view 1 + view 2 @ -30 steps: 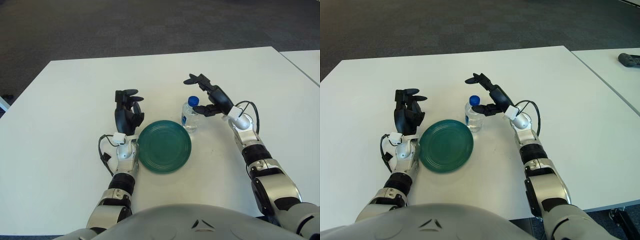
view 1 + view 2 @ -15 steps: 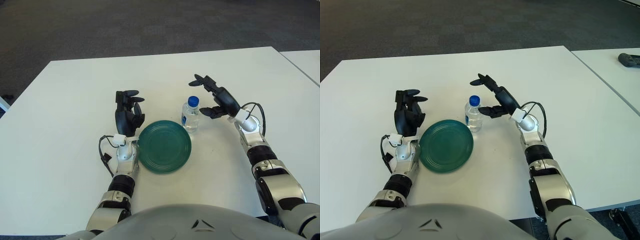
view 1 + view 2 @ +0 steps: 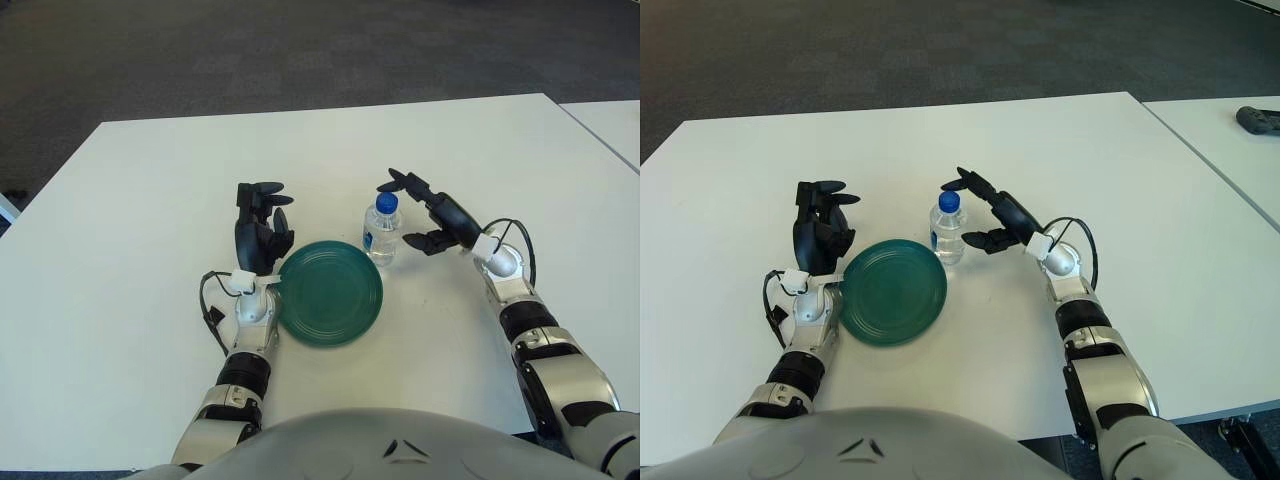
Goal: Put the bottle into the plate.
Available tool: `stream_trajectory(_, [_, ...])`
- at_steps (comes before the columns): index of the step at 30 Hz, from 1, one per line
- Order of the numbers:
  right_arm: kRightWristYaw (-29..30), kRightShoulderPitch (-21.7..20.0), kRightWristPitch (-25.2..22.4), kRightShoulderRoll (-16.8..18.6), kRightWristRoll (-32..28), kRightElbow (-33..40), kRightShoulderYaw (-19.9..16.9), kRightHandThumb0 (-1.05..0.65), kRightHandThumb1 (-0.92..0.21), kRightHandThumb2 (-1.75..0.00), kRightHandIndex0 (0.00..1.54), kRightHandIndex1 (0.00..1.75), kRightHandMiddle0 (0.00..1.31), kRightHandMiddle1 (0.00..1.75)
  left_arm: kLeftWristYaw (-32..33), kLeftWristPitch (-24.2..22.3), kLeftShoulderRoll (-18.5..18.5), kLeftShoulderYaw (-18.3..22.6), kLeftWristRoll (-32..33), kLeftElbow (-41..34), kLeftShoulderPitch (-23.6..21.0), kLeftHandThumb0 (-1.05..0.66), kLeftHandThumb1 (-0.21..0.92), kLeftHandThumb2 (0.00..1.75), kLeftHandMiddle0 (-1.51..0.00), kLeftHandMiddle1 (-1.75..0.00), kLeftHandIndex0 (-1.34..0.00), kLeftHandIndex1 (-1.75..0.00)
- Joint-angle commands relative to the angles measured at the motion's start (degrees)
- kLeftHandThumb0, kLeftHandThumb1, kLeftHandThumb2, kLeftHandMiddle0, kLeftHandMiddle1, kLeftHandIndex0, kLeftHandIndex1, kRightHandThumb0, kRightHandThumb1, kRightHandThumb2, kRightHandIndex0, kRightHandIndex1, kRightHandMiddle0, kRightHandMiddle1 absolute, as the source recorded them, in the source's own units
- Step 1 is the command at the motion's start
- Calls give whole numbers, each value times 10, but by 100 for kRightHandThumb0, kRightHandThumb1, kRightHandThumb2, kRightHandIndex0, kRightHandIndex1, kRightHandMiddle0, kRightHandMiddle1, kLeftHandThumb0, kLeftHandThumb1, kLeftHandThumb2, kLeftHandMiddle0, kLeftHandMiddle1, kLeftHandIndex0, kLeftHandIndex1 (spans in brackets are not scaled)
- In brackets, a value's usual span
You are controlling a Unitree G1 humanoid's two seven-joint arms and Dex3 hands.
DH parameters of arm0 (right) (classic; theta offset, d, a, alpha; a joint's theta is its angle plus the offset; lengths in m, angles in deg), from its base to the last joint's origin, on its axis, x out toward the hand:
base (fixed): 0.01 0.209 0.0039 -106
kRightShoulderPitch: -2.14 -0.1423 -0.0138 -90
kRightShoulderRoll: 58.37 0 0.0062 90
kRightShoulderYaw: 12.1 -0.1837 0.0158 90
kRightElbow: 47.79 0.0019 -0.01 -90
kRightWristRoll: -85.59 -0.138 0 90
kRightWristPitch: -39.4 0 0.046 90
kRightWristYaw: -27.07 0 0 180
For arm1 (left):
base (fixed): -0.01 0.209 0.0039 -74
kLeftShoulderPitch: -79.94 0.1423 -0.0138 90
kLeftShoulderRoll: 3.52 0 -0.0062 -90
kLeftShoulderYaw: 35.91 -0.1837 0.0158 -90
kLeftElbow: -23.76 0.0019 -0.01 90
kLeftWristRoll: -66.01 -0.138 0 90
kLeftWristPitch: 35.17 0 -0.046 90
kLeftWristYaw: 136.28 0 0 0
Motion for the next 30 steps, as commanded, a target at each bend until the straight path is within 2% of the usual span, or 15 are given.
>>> stream_trajectory(1, [-3,0,2,-8,7,-4,4,-105,-92,-55,33,1,0,83,8,-4,60,-5,4,16,37,-96,92,70,-20,-156,-23,-147])
stream_trajectory(11, [-4,18,-4,-8,9,0,4,-105,-92,-38,31,0,0,79,6,-12,61,-11,11,9,41,-96,92,69,-19,-158,-21,-148])
stream_trajectory(16, [-7,24,-3,-5,3,-1,5,-105,-92,-36,30,0,0,77,10,-18,63,-14,6,2,44,-97,92,69,-18,-161,-21,-149])
stream_trajectory(24, [2,28,8,-14,23,-5,10,-105,-92,-43,28,0,0,66,21,-26,65,-20,-2,-10,50,-98,92,69,-19,-165,-21,-151])
stream_trajectory(30, [40,28,38,-16,53,-17,8,-105,-92,-46,29,0,0,65,28,-30,64,-24,-7,-15,52,-97,92,69,-21,-162,-21,-150])
